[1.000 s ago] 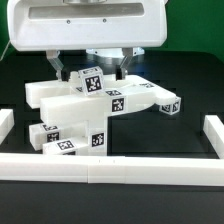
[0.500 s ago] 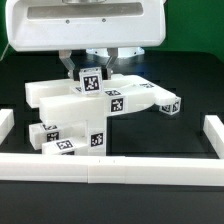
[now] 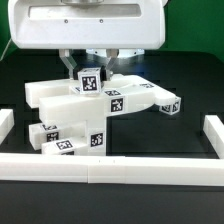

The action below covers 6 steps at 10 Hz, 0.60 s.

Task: Assemble chair

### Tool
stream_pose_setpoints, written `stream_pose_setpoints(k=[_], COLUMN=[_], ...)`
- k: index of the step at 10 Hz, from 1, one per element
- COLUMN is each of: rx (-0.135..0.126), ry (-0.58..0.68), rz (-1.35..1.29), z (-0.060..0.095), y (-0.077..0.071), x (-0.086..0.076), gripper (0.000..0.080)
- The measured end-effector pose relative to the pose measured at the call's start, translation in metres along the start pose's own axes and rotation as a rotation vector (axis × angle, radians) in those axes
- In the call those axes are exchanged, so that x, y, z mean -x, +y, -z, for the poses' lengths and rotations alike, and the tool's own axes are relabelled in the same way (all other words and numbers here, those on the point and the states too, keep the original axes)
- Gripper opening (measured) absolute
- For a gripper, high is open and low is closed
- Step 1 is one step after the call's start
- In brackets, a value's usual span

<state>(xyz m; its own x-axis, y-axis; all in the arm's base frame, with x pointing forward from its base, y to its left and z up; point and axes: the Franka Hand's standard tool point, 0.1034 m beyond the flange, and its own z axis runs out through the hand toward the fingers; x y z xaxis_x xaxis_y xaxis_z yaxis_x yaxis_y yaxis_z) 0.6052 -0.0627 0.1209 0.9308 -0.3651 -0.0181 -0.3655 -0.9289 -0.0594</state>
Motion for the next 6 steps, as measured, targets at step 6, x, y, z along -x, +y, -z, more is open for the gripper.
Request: stream_pose_setpoints(k=[6], rx=[-0.019], ry=[-0.004], rz=[-0.462], z=[0.0001], y=[-0.0017], x=[-0.0024], gripper=[0.0284])
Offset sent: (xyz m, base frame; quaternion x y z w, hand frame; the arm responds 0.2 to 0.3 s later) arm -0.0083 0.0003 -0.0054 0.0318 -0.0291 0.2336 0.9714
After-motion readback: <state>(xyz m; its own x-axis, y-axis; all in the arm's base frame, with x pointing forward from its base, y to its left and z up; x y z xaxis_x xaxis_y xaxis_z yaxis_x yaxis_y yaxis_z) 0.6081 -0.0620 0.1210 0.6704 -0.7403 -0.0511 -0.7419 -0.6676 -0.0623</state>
